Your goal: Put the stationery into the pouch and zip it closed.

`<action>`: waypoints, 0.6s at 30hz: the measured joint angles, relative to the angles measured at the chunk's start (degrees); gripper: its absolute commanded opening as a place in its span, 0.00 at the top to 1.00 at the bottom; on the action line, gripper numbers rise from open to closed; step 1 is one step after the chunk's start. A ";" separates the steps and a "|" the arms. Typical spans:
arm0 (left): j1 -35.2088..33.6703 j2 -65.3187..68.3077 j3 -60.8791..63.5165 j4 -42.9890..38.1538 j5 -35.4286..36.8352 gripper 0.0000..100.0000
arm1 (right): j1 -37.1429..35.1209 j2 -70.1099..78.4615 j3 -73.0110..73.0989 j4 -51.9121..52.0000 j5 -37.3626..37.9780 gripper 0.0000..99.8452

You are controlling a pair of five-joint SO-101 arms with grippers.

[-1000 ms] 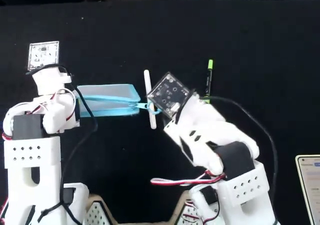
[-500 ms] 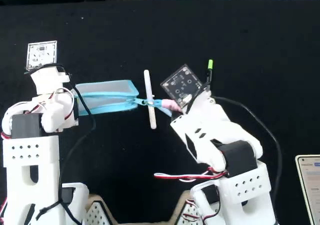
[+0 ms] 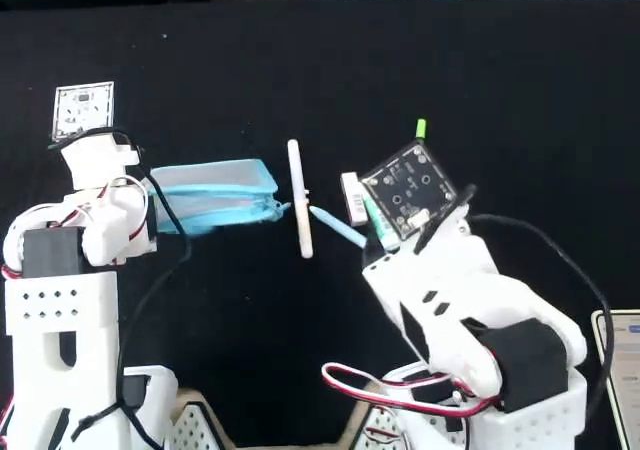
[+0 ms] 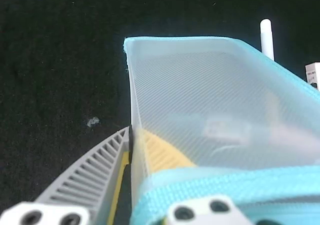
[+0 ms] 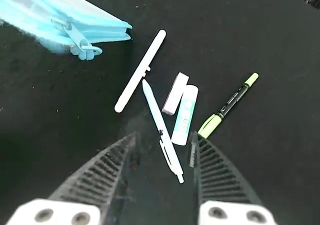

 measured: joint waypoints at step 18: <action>0.00 0.00 0.09 0.00 0.00 0.97 | 13.27 38.24 -0.09 -21.19 -0.09 0.84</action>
